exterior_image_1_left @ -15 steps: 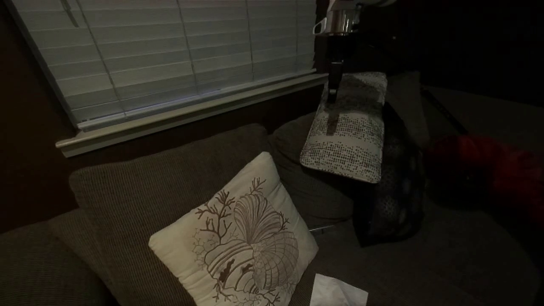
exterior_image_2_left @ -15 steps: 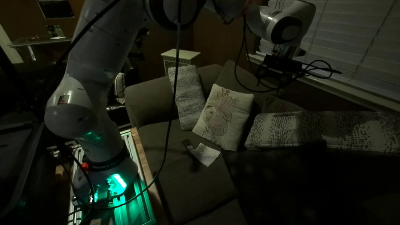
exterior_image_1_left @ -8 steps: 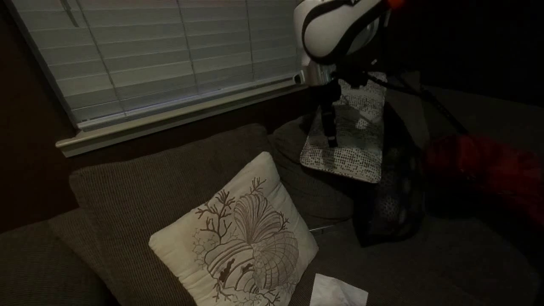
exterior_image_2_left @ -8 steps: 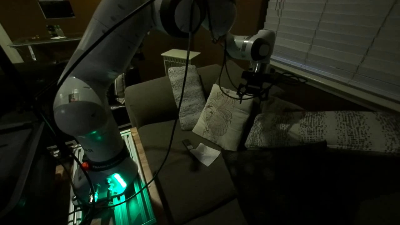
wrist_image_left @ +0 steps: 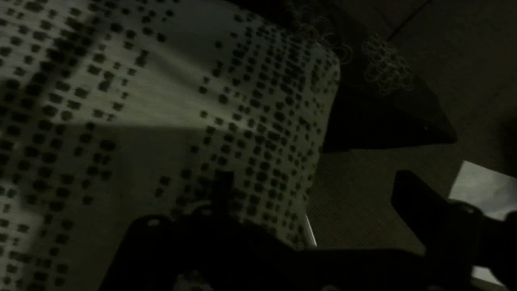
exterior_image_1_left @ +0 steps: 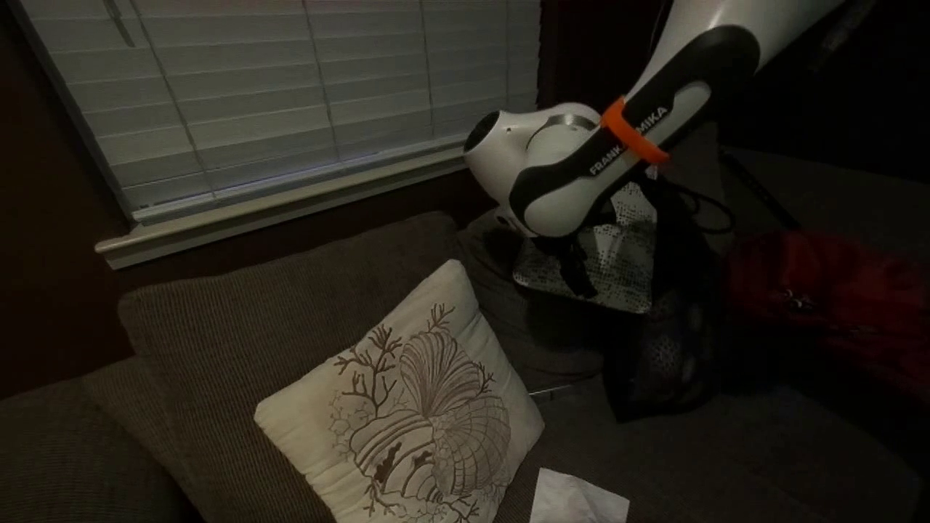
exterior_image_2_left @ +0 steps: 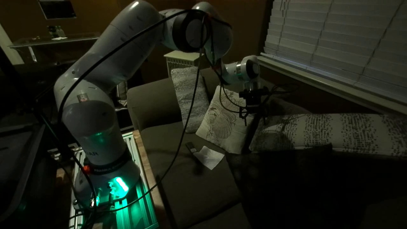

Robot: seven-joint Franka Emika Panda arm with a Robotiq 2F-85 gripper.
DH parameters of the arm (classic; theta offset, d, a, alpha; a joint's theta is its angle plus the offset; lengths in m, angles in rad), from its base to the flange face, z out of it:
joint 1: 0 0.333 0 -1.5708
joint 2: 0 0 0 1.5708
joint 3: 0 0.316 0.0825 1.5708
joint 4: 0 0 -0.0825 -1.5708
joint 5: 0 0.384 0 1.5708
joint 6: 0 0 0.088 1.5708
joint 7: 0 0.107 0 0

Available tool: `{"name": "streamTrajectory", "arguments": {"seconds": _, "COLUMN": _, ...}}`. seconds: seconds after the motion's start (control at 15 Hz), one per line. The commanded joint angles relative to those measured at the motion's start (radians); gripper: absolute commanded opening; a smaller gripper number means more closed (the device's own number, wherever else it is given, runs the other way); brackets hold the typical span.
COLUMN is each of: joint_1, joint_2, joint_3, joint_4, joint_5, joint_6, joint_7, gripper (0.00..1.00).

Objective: Move the long white pillow to the right

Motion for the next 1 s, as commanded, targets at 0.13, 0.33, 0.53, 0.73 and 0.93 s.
{"name": "streamTrajectory", "arguments": {"seconds": 0.13, "joint_1": 0.067, "joint_2": 0.144, "joint_3": -0.054, "joint_4": 0.149, "joint_5": -0.232, "joint_6": -0.011, "joint_7": 0.044, "gripper": 1.00}}
{"name": "streamTrajectory", "arguments": {"seconds": 0.33, "joint_1": 0.105, "joint_2": 0.173, "joint_3": -0.051, "joint_4": 0.182, "joint_5": -0.345, "joint_6": -0.010, "joint_7": 0.073, "gripper": 1.00}}
{"name": "streamTrajectory", "arguments": {"seconds": 0.53, "joint_1": 0.145, "joint_2": 0.154, "joint_3": -0.041, "joint_4": 0.175, "joint_5": -0.455, "joint_6": -0.006, "joint_7": 0.123, "gripper": 1.00}}
{"name": "streamTrajectory", "arguments": {"seconds": 0.73, "joint_1": 0.153, "joint_2": 0.203, "joint_3": -0.035, "joint_4": 0.248, "joint_5": -0.536, "joint_6": 0.004, "joint_7": 0.170, "gripper": 1.00}}
{"name": "streamTrajectory", "arguments": {"seconds": 0.93, "joint_1": 0.126, "joint_2": 0.264, "joint_3": -0.019, "joint_4": 0.310, "joint_5": -0.535, "joint_6": 0.028, "joint_7": 0.217, "gripper": 1.00}}
